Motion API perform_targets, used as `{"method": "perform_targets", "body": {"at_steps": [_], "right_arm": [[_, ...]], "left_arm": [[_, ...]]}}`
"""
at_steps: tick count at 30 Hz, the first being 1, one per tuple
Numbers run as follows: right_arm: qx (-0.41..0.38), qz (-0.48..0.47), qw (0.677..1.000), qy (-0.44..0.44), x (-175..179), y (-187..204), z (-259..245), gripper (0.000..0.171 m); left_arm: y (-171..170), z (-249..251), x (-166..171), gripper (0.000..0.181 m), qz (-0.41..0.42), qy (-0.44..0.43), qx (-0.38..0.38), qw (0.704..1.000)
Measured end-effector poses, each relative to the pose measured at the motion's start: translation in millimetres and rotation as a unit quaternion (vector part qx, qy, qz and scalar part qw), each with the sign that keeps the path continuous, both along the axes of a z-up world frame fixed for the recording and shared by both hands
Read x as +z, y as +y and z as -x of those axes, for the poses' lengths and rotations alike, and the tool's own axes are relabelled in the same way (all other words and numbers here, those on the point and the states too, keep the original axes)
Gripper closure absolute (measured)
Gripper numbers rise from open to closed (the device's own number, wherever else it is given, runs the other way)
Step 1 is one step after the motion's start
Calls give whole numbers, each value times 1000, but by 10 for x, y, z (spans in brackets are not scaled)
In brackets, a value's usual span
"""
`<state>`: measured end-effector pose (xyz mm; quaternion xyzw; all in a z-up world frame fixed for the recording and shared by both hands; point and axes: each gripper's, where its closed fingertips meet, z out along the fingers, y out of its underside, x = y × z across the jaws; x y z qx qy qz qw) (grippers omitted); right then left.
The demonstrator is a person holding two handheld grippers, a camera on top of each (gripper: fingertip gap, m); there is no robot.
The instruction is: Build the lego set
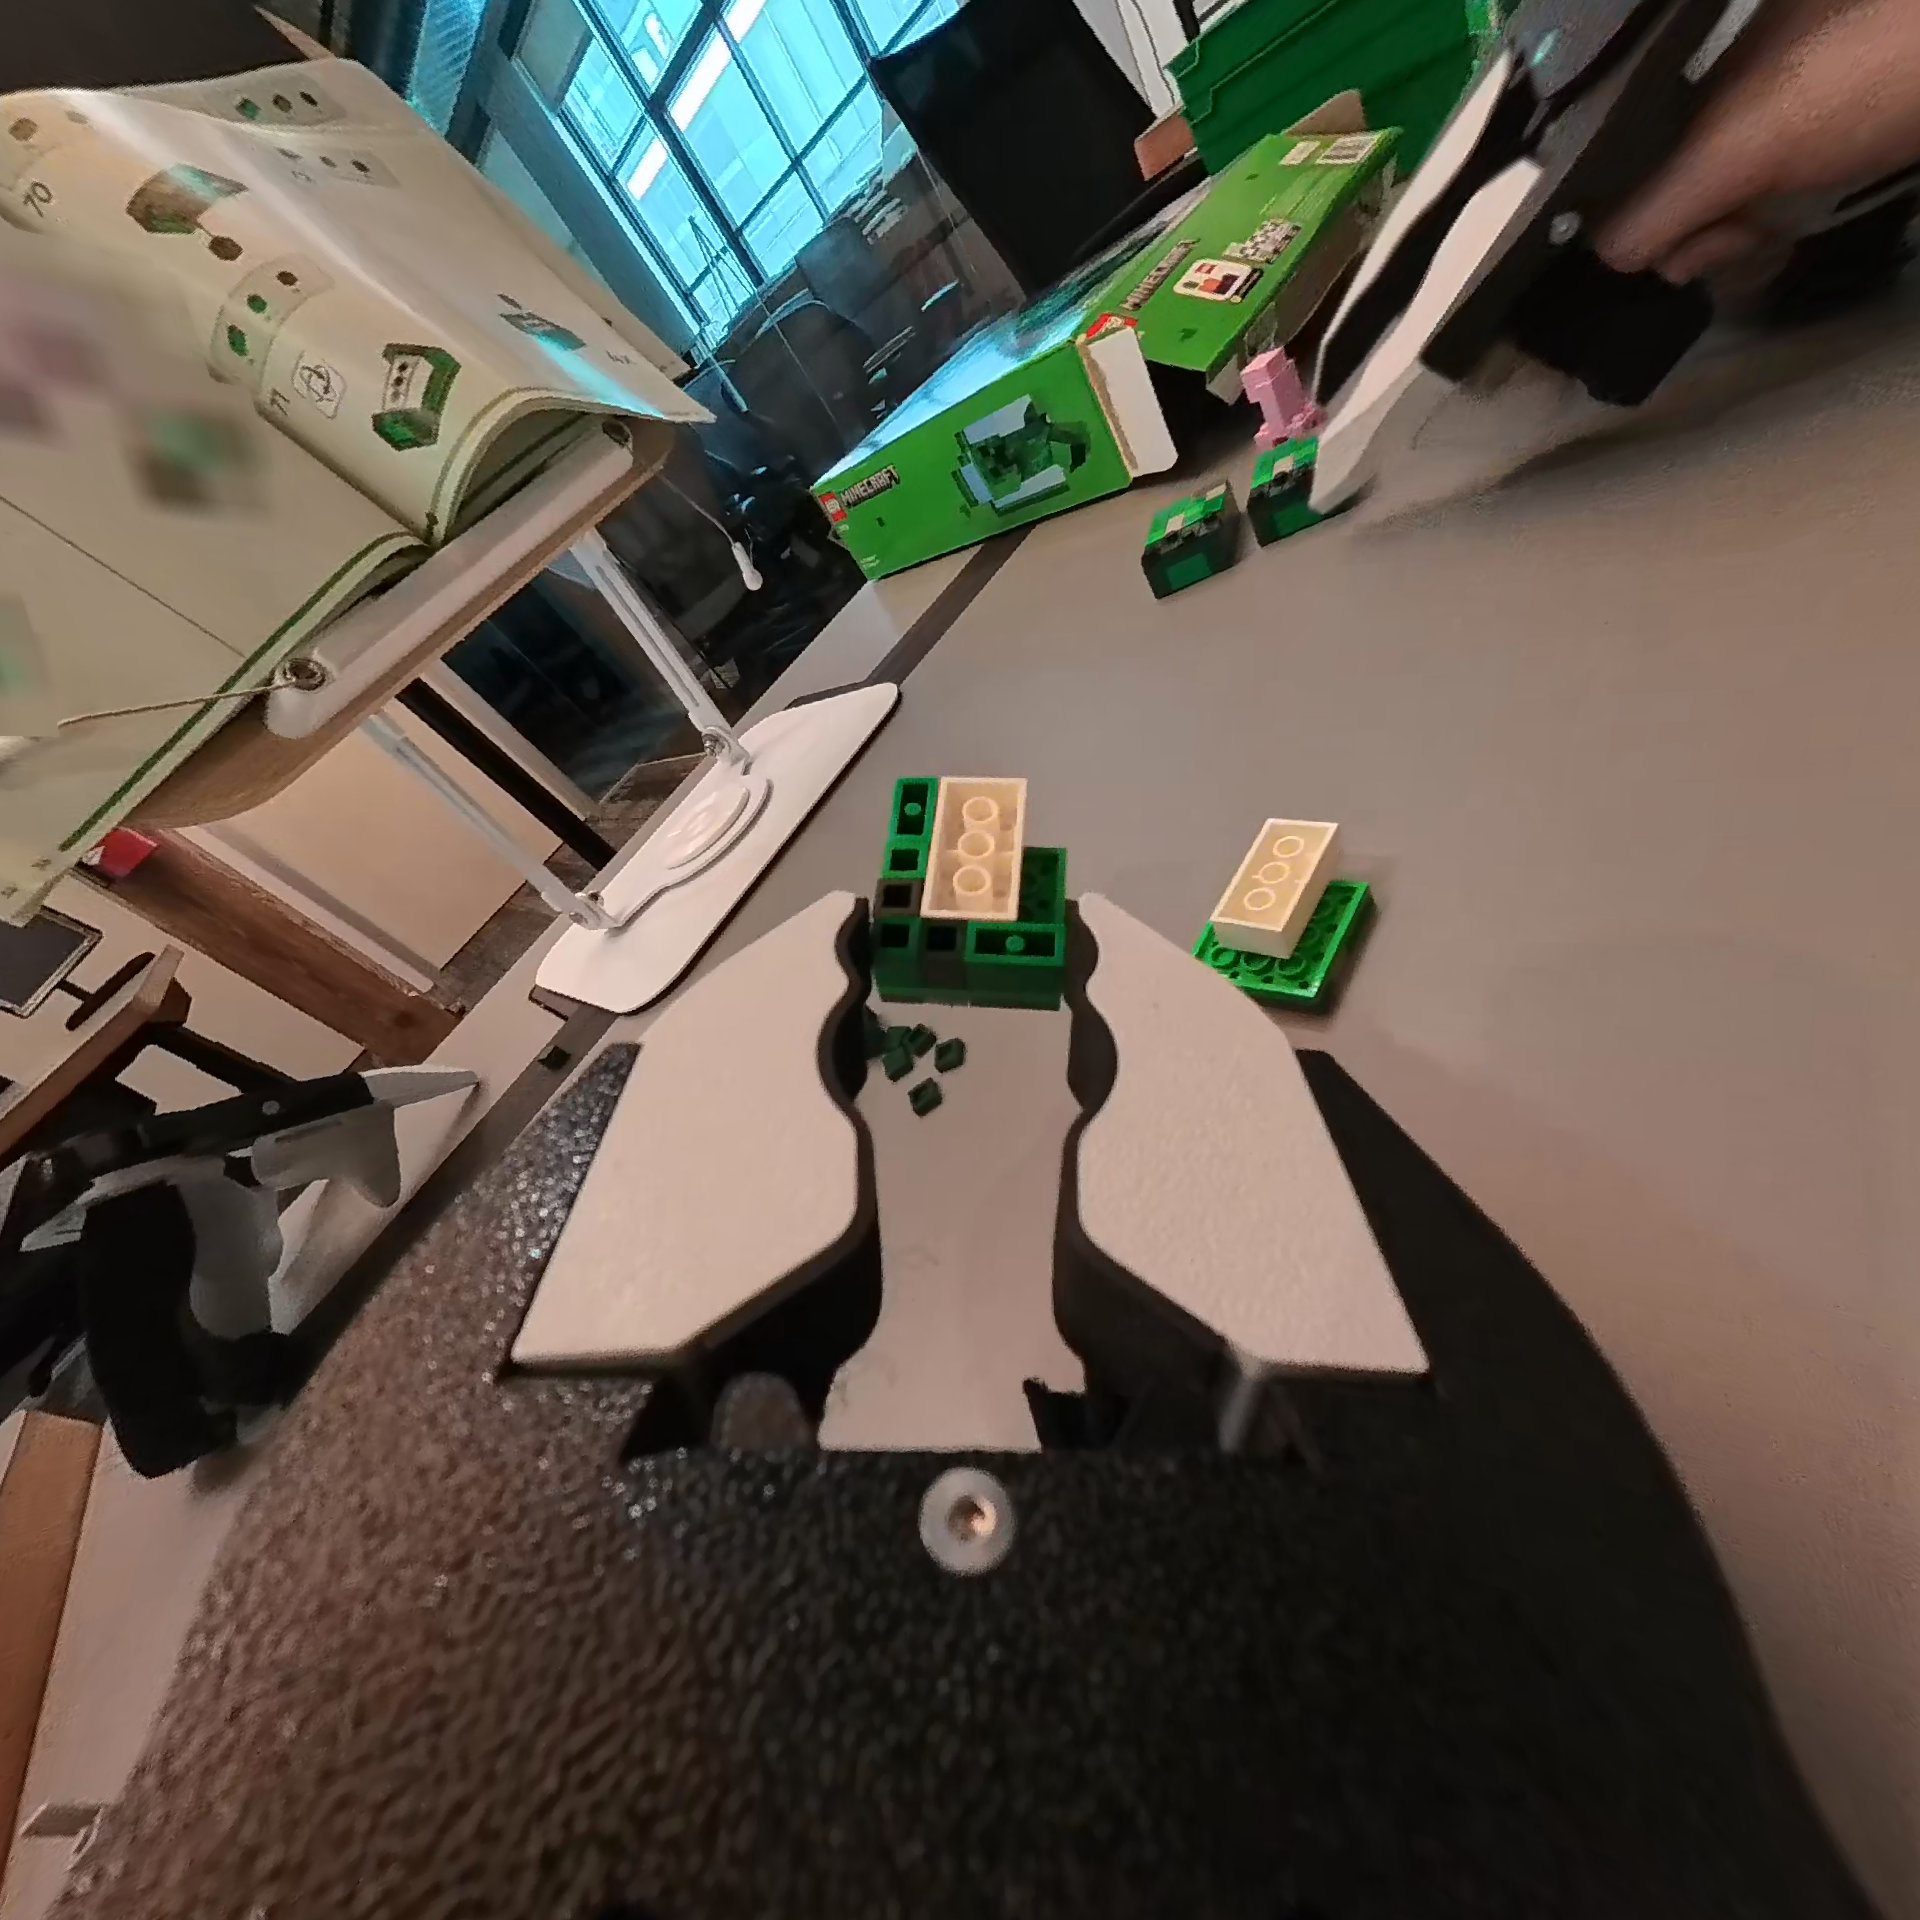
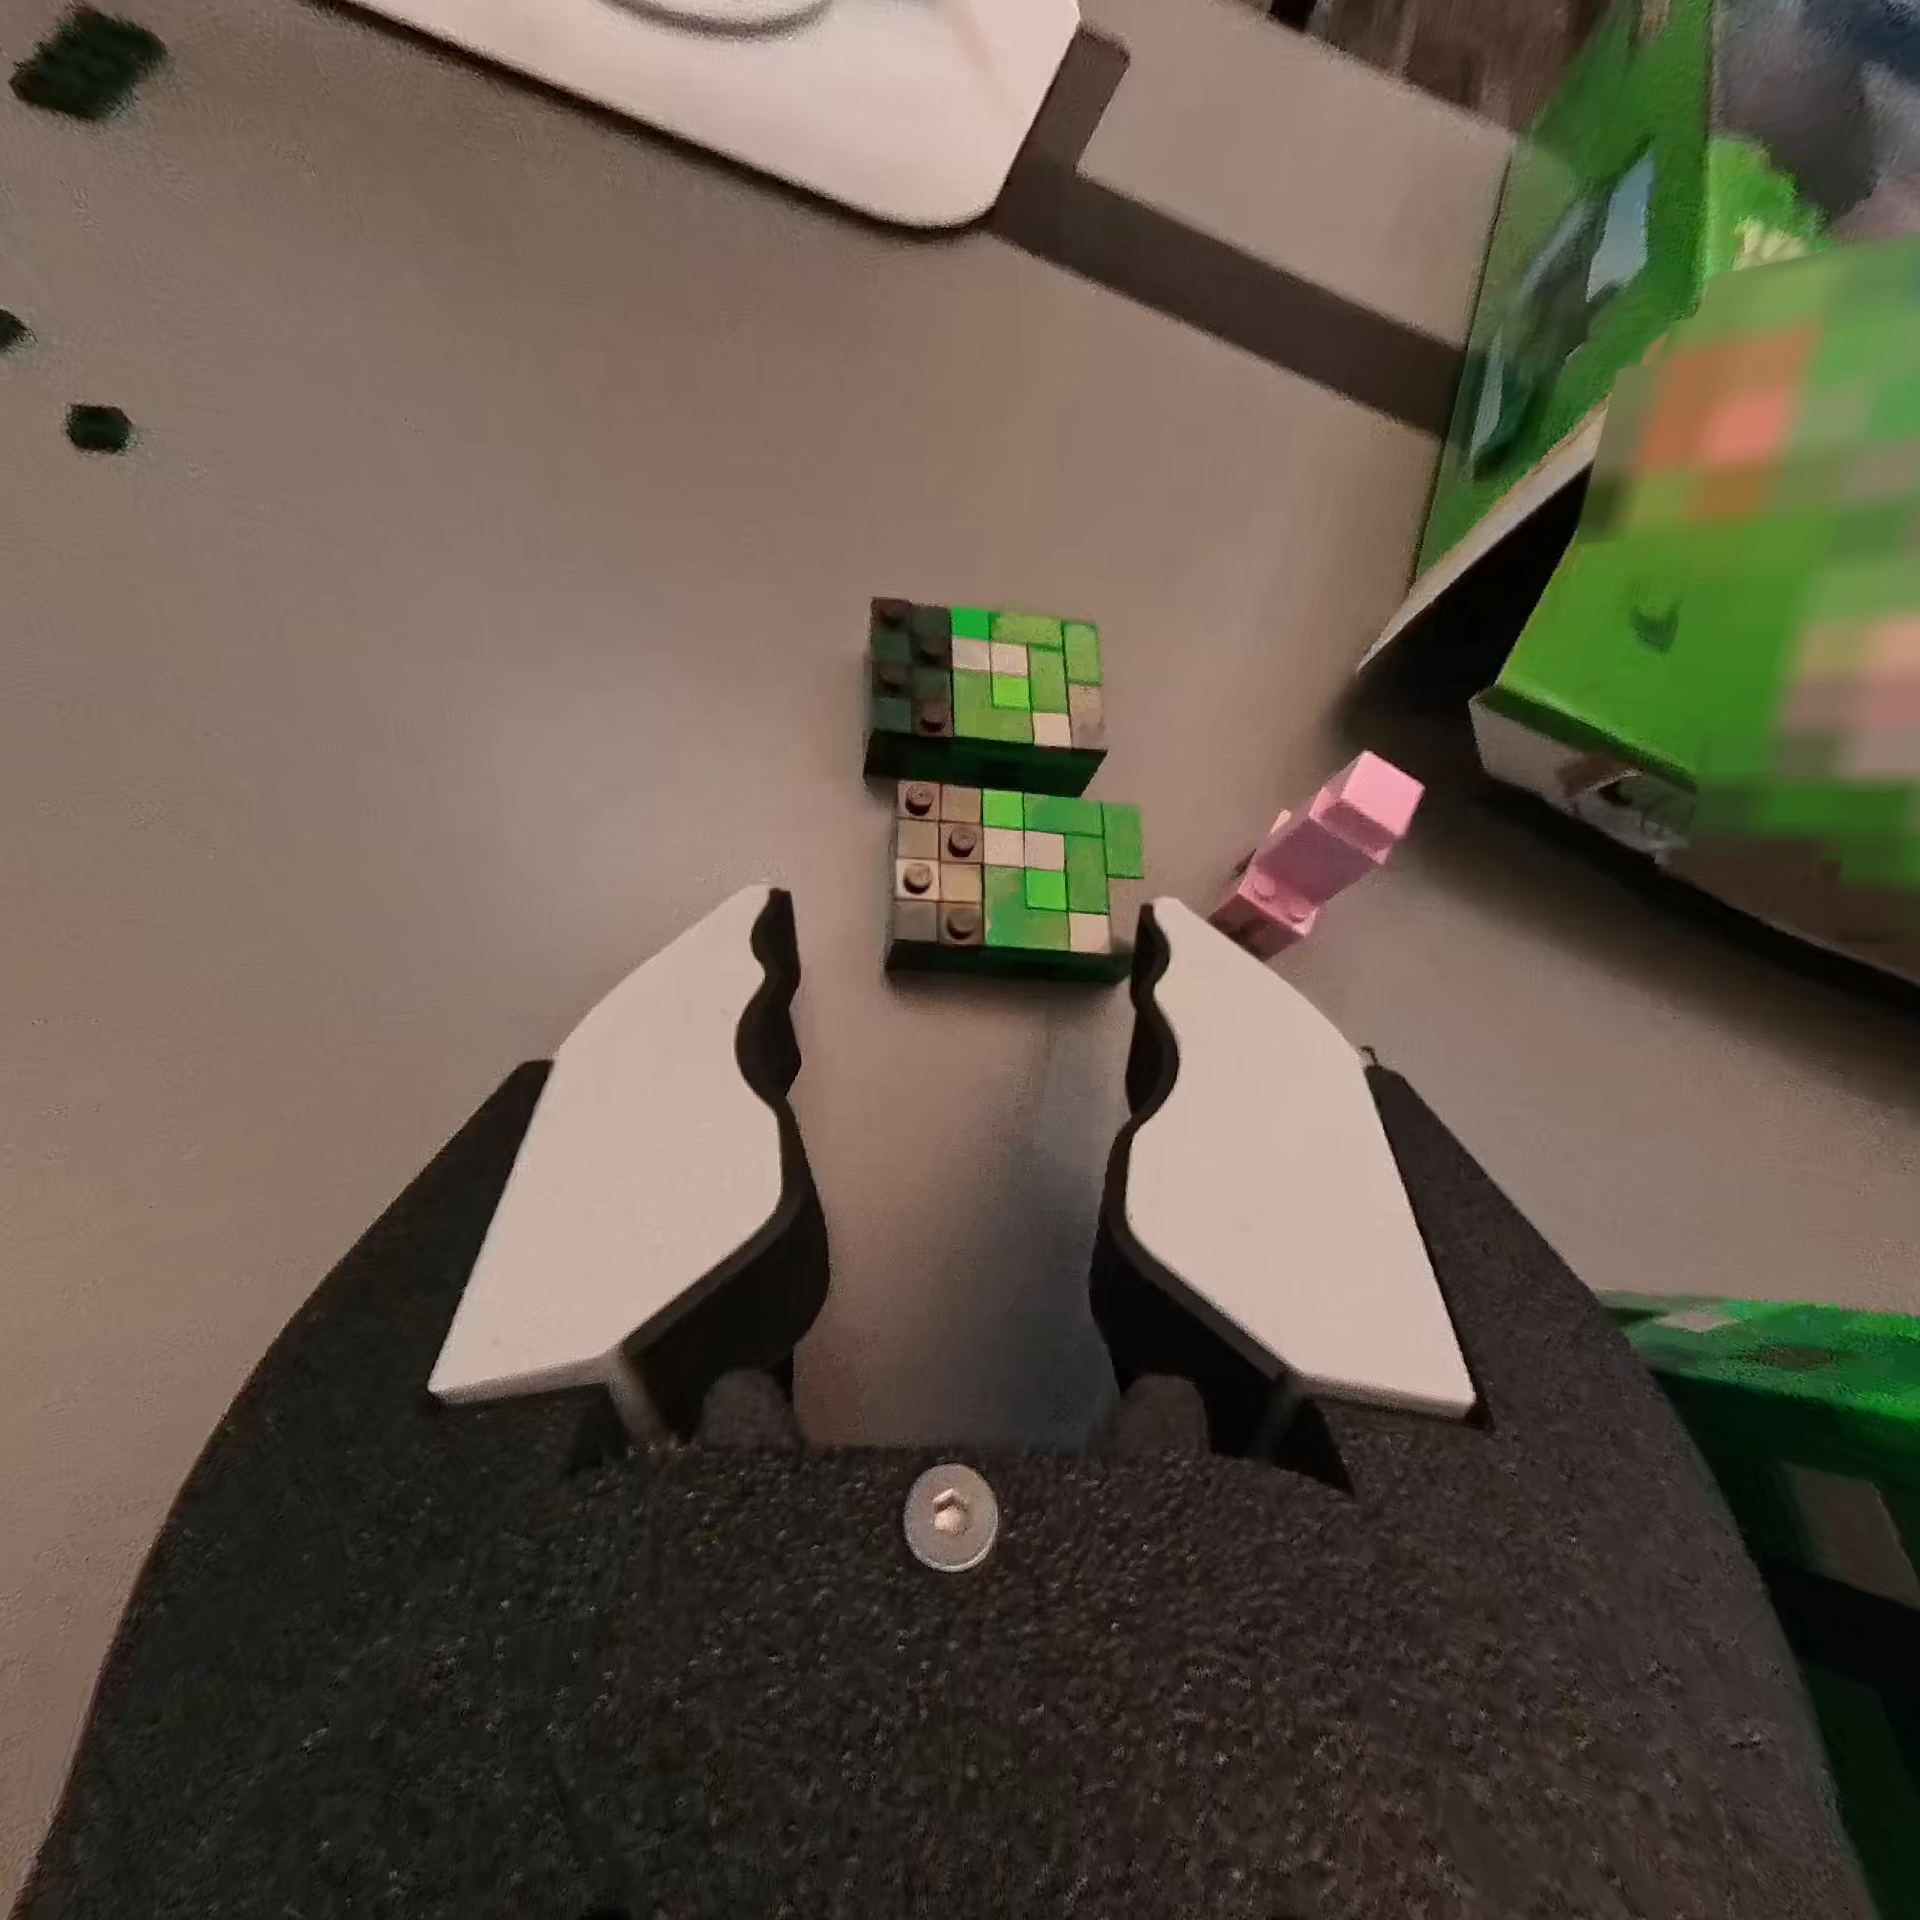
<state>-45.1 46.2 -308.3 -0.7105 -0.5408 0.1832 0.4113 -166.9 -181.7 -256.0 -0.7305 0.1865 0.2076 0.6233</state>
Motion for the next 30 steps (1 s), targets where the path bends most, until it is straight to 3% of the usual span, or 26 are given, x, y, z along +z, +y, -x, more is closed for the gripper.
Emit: {"method": "perform_targets", "body": {"at_steps": [16, 18, 20, 23, 30], "right_arm": [[-30, 10, 999, -43, -58, 63, -60, 108], [-13, 30, 999, -36, -40, -28, -22, 110], [46, 74, 996, -13, 6, -257, 67, 123], [48, 80, 995, 15, 62, -299, 89, 117], [85, 79, 993, -20, -118, -357, 120, 104]], "left_arm": [[-13, 6, 23, 147, -4, -2, 2, 1000], [-12, 1, 23, 147, -4, 0, 1, 1000], [-10, -1, 20, 147, -3, 0, 1, 1000], [-9, 0, 12, 147, -1, 1, 1, 1000], [-3, -9, -5, 146, 4, 4, -1, 1000]]}}
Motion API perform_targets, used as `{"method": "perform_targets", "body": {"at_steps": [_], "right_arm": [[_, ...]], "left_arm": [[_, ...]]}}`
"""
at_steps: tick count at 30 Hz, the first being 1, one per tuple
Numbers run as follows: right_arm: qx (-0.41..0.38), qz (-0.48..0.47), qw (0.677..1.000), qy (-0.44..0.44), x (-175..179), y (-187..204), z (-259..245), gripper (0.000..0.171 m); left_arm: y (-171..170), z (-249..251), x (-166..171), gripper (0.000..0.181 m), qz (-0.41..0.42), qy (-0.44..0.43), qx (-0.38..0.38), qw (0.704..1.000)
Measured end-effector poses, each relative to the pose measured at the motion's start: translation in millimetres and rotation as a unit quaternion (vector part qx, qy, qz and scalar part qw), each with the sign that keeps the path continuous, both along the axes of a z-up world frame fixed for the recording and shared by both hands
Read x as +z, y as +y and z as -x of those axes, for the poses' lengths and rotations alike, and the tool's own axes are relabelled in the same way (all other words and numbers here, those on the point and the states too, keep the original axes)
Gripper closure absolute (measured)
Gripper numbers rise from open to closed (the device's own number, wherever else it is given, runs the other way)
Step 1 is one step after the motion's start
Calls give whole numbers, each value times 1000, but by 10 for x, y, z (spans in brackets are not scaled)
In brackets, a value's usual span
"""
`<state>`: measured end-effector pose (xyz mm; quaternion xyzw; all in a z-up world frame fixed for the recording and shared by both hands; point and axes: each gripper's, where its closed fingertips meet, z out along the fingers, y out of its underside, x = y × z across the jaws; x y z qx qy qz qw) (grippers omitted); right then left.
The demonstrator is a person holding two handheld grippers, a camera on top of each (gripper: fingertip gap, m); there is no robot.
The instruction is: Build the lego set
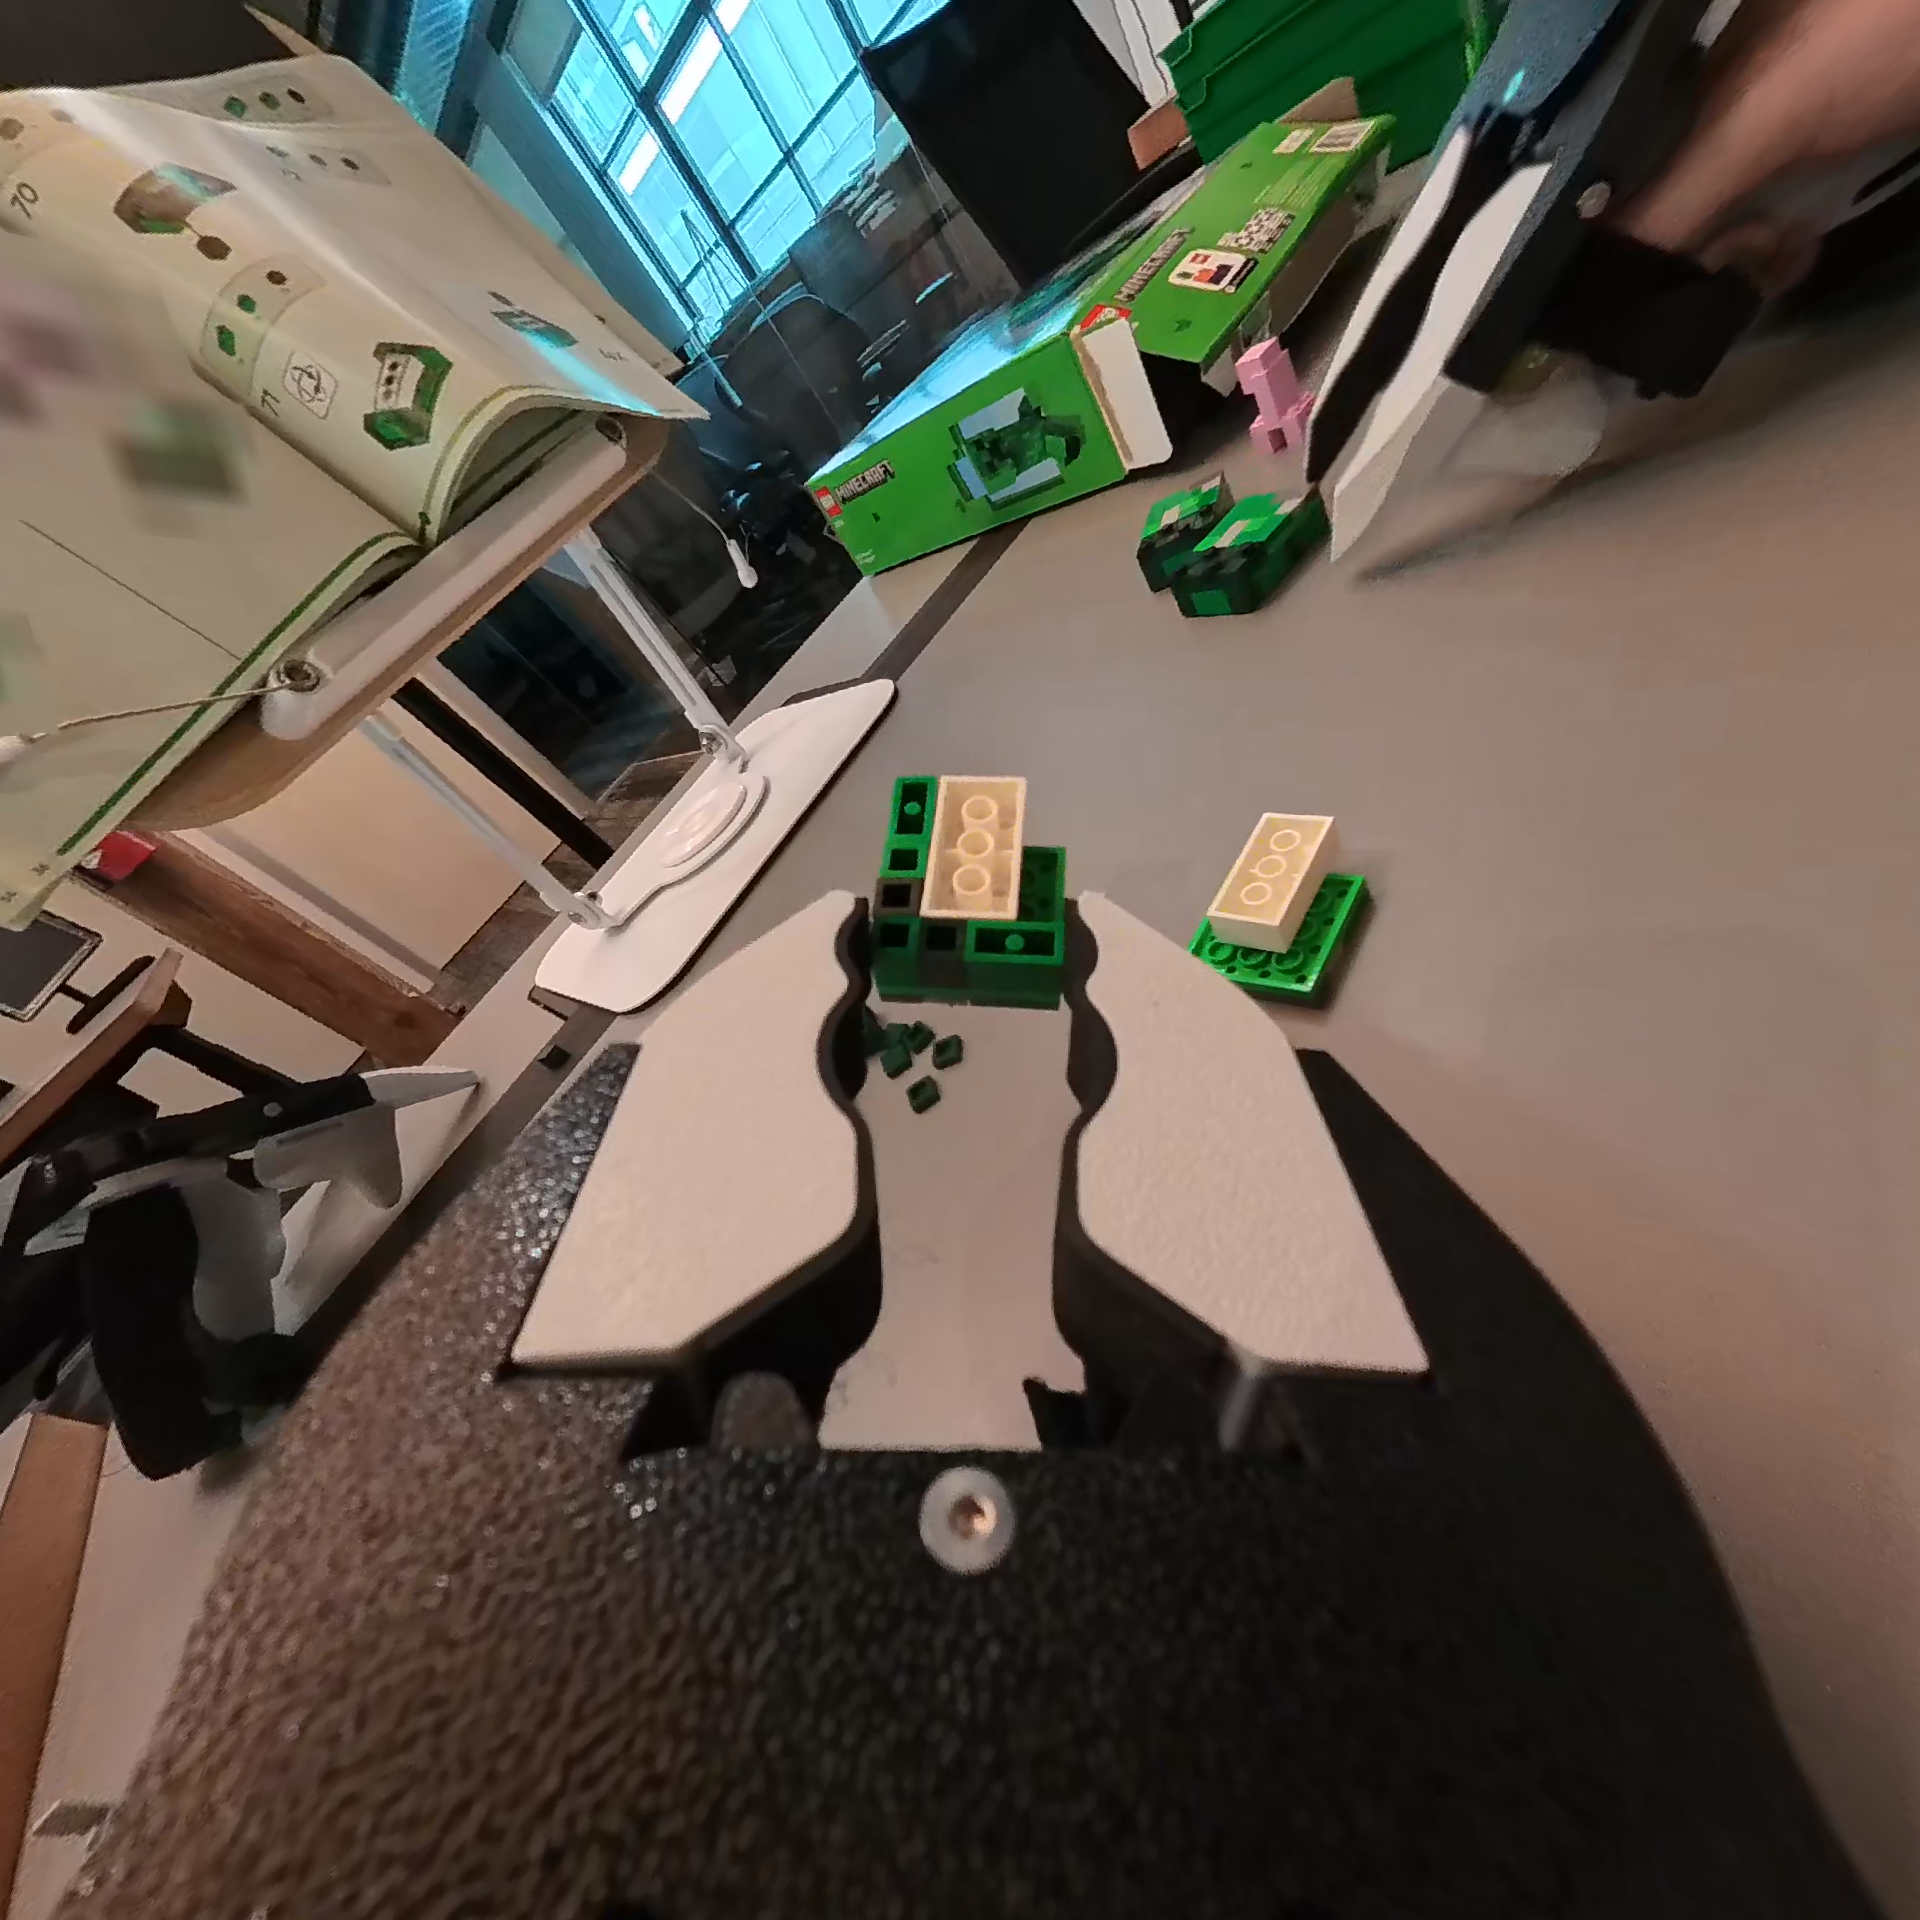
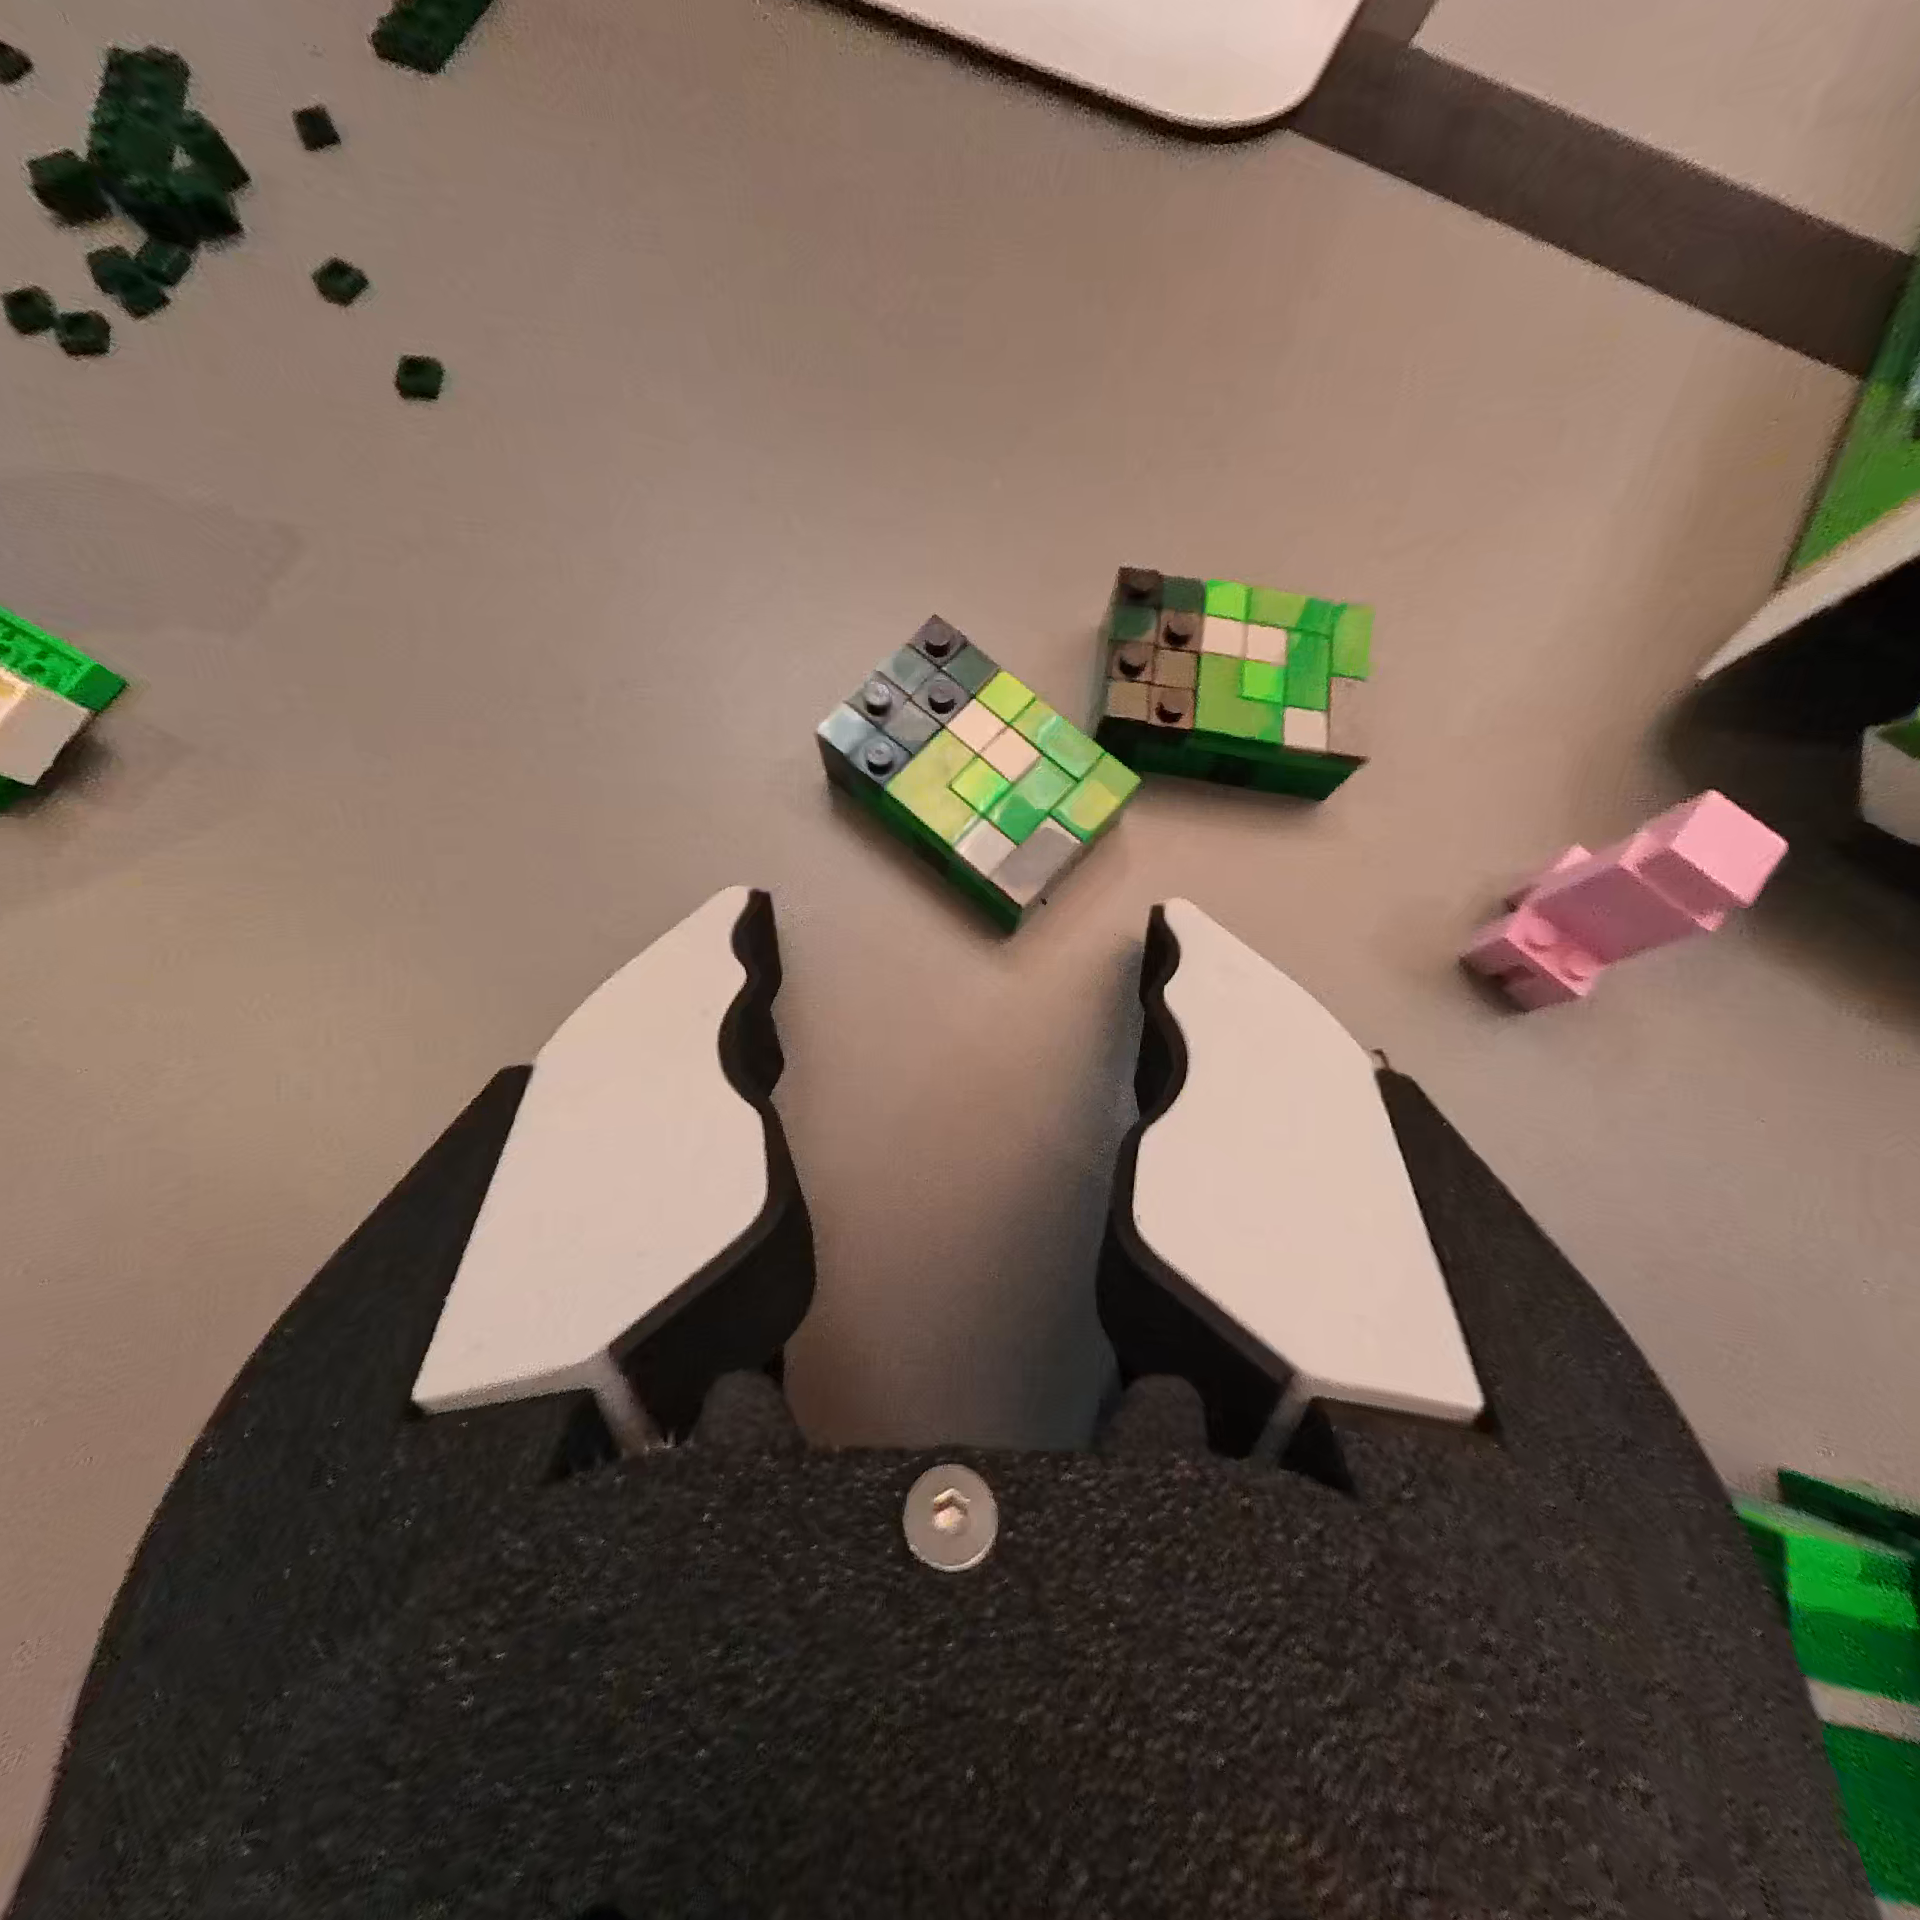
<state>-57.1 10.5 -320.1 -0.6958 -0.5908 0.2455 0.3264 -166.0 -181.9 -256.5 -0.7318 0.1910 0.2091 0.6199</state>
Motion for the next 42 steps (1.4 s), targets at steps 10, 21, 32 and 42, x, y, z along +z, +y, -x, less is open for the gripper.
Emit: {"method": "perform_targets", "body": {"at_steps": [10, 21, 32, 42], "right_arm": [[63, -24, 998, 11, 43, -93, 68, 115], [36, 9, 999, 7, 12, -275, 281, 109], [3, 13, 1000, -5, -13, -280, 324, 120], [82, -62, 995, -20, 199, -355, 228, 137]], "left_arm": [[2, 4, -9, 146, 2, 1, 0, 1000], [14, -2, -31, 146, 8, 5, -2, 1000], [25, -4, -37, 147, 9, 8, -2, 1000], [36, 2, -24, 147, 4, 9, -1, 1000]]}}
